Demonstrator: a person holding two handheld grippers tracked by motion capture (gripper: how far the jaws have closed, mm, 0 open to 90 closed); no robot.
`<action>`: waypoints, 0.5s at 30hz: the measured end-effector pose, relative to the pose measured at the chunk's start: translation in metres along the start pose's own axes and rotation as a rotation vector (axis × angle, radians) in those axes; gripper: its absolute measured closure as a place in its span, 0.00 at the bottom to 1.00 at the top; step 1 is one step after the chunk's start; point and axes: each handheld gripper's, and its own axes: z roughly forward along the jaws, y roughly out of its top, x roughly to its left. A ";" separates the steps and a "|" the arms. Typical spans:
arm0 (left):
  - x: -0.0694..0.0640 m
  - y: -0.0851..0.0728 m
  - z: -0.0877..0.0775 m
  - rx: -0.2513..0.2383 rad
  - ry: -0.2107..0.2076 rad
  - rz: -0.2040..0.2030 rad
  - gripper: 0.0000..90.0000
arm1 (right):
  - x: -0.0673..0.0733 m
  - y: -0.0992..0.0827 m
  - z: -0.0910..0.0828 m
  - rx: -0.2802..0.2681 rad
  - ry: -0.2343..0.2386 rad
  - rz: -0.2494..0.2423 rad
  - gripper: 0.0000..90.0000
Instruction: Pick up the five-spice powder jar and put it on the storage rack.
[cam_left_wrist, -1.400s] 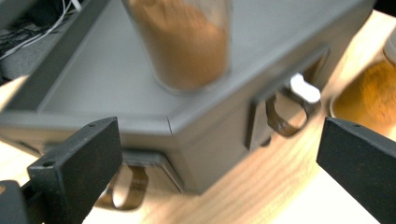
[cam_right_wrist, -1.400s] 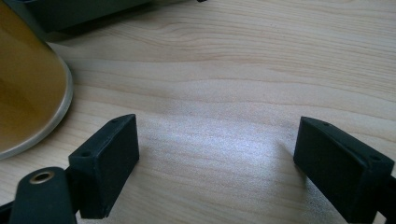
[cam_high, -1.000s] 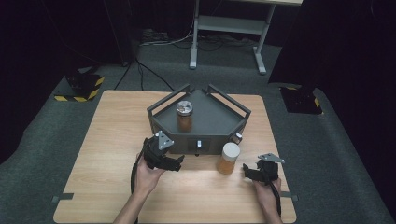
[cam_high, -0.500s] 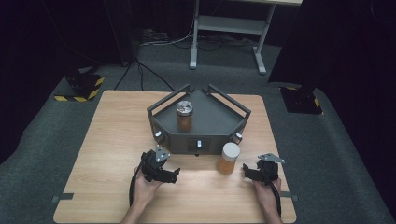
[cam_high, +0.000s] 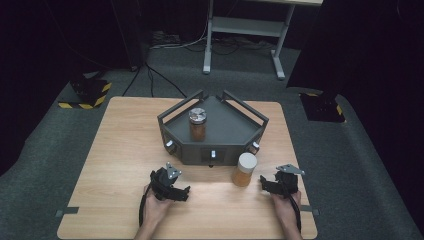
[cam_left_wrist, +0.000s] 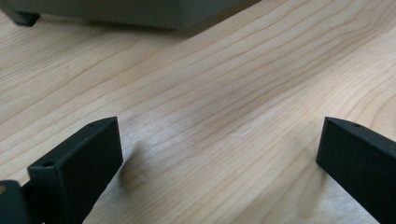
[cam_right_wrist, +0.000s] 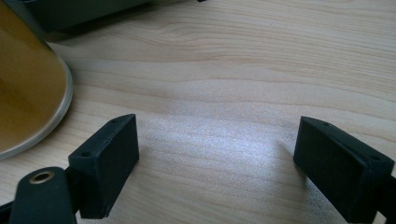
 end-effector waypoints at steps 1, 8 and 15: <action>0.000 0.000 0.000 0.000 0.000 0.000 0.00 | 0.000 0.000 0.000 0.000 0.000 0.000 0.16; 0.005 -0.004 0.002 -0.016 -0.010 -0.021 0.00 | 0.000 0.000 0.000 0.000 0.000 0.000 0.15; 0.002 -0.007 0.004 -0.037 0.000 -0.034 0.00 | 0.000 0.000 0.000 0.000 0.000 0.001 0.15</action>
